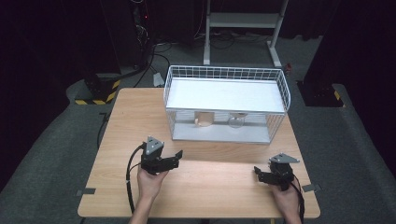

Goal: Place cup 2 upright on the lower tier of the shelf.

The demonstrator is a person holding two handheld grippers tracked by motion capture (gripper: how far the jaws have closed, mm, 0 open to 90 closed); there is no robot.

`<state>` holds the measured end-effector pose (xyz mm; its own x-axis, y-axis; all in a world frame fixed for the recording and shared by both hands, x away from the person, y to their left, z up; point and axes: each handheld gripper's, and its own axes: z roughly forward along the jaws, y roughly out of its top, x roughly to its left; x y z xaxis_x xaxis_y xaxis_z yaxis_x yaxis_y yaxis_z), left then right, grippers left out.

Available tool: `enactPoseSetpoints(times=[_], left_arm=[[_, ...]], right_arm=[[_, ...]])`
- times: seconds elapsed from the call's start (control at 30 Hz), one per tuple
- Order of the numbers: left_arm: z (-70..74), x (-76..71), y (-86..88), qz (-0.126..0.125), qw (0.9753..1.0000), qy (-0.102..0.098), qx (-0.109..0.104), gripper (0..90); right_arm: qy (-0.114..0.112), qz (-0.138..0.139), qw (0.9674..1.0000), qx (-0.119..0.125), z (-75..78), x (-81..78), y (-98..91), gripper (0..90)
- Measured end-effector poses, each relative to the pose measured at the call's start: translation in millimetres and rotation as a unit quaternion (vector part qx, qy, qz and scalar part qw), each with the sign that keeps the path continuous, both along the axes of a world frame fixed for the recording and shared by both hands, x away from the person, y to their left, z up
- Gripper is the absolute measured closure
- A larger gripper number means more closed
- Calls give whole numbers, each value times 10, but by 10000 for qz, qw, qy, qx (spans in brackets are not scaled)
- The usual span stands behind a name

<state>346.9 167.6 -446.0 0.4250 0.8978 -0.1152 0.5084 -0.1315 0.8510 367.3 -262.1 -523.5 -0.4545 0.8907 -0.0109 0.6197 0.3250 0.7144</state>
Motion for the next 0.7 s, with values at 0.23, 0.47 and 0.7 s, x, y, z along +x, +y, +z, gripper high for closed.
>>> enactPoseSetpoints(times=[0.23,0.47,0.7], left_arm=[[-62,-52,15,14,10000,47,-5,186],[-107,-111,25,52,10000,57,15,186],[-145,-124,-5,34,9999,78,94,186]], right_arm=[[-7,9,10000,-2,-1,1,-1,210],[-7,9,10000,0,-1,1,-1,211],[-7,9,10000,0,-1,1,-1,211]])
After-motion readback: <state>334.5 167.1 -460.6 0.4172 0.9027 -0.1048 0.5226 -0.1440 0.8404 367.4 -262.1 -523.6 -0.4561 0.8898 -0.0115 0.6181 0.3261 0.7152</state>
